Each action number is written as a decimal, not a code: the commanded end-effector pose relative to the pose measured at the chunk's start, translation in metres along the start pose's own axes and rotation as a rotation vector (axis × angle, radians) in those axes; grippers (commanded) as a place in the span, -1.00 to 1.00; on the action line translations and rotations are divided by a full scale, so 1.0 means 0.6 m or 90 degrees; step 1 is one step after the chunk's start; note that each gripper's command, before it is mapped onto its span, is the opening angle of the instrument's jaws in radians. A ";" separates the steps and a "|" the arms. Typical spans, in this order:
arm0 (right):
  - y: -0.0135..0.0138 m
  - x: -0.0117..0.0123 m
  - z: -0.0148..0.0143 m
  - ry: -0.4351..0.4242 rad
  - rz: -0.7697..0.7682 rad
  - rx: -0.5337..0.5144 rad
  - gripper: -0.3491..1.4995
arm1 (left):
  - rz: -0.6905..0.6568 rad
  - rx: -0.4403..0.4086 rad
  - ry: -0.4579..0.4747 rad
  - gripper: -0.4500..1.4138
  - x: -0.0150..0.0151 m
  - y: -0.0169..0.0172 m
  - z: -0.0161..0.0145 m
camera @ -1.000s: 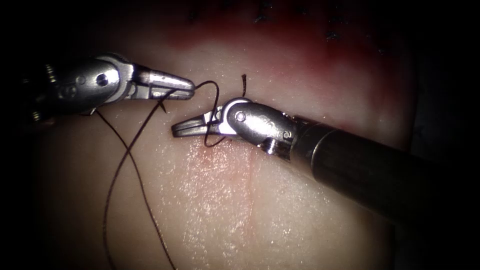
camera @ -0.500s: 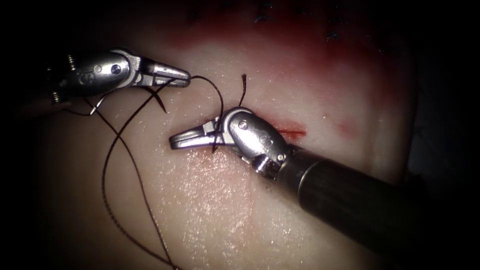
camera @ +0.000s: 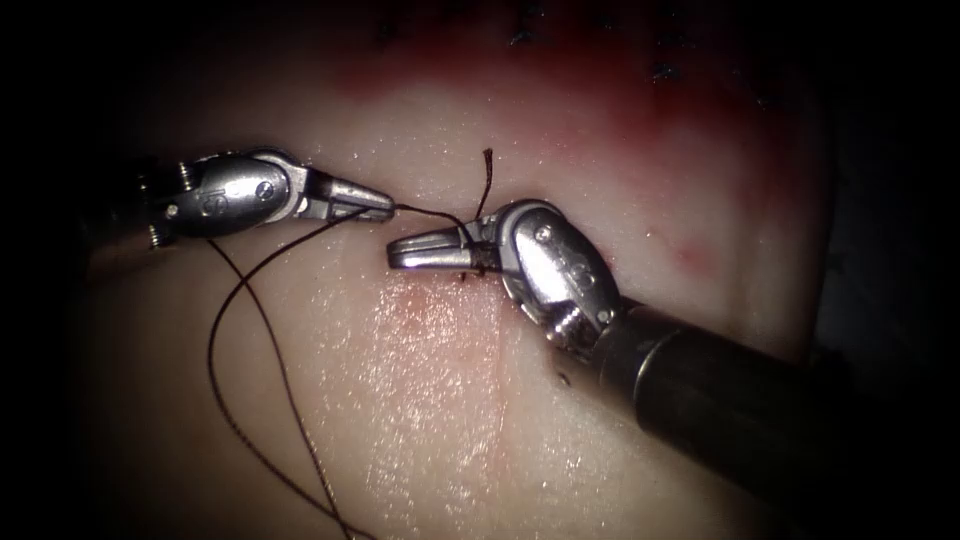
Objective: Wound Closure
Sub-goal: Create one loop around right jaws, counter-clockwise
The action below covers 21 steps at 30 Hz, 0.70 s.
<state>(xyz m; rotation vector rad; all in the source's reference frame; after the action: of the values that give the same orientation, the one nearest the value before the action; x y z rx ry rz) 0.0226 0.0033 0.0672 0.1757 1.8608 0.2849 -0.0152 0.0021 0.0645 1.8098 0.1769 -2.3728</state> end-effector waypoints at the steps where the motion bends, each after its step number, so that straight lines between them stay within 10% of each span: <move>1: 0.0011 -0.0002 -0.0002 -0.001 0.002 -0.021 -1.00 | 0.002 0.002 0.003 -0.89 -0.0007 -0.0007 0.0018; 3: 0.0014 0.0003 -0.0007 -0.006 0.003 -0.045 -0.96 | 0.004 0.003 0.006 -0.89 -0.0009 -0.0002 0.0034; 7: 0.0013 0.0002 -0.0010 -0.024 -0.003 -0.093 -0.27 | 0.008 0.005 0.015 -0.89 -0.0008 0.0004 0.0075; 15: 0.0006 -0.0003 -0.0013 -0.043 0.039 -0.160 -0.16 | 0.013 0.008 0.021 -0.89 -0.0005 0.0012 0.0129; 21: 0.0001 -0.0012 -0.0013 -0.086 0.084 -0.266 0.54 | 0.011 0.026 0.041 -0.89 -0.0006 0.0023 0.0120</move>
<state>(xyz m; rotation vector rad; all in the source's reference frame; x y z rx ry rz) 0.0214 0.0031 0.0676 0.0355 1.6259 0.7220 -0.0211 -0.0010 0.0664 1.8945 0.1233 -2.3297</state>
